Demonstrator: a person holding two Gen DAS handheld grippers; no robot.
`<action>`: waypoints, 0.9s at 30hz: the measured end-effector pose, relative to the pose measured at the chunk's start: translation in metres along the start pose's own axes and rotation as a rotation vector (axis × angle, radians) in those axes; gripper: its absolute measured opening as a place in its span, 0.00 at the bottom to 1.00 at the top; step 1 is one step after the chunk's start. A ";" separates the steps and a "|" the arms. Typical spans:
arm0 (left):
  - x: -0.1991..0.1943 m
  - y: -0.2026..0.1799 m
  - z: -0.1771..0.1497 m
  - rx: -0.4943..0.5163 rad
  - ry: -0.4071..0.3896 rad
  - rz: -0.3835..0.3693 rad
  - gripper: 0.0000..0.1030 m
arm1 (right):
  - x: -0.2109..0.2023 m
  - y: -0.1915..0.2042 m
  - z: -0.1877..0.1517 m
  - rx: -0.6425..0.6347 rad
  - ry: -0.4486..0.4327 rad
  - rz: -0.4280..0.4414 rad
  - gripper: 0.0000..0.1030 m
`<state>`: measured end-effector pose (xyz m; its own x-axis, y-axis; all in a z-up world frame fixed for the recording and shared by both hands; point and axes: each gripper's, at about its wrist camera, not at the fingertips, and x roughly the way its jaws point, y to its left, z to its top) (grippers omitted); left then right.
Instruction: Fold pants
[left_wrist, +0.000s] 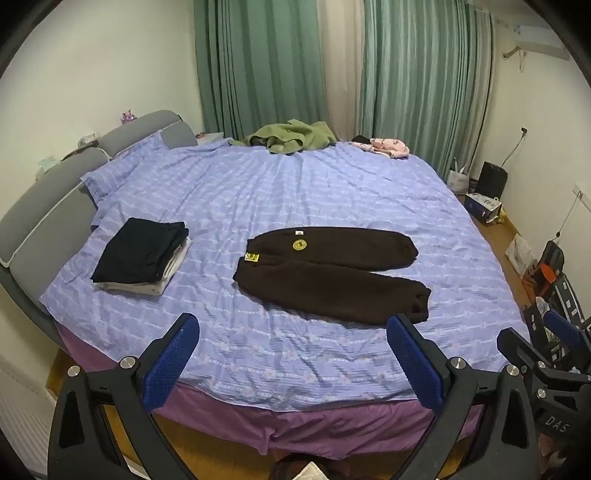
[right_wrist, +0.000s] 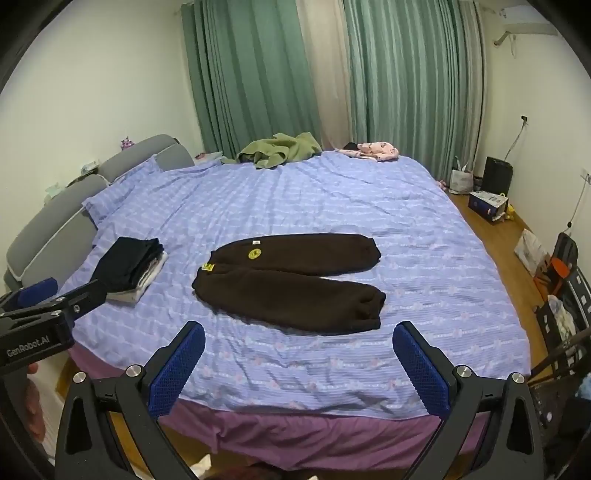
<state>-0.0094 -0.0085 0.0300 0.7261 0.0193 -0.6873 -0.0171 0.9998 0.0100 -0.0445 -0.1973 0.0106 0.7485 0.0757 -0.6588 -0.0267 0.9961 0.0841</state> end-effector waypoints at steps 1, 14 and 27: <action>-0.001 -0.001 0.000 0.002 -0.003 0.001 1.00 | 0.000 -0.001 0.001 0.001 -0.001 0.002 1.00; -0.003 -0.002 0.005 0.005 -0.015 -0.001 1.00 | -0.007 -0.008 0.005 0.006 -0.019 0.009 1.00; -0.003 -0.004 0.004 0.008 -0.021 -0.001 1.00 | -0.007 -0.008 0.007 0.007 -0.021 0.008 1.00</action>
<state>-0.0082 -0.0125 0.0349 0.7401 0.0179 -0.6723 -0.0109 0.9998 0.0146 -0.0452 -0.2059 0.0195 0.7618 0.0827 -0.6425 -0.0285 0.9951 0.0943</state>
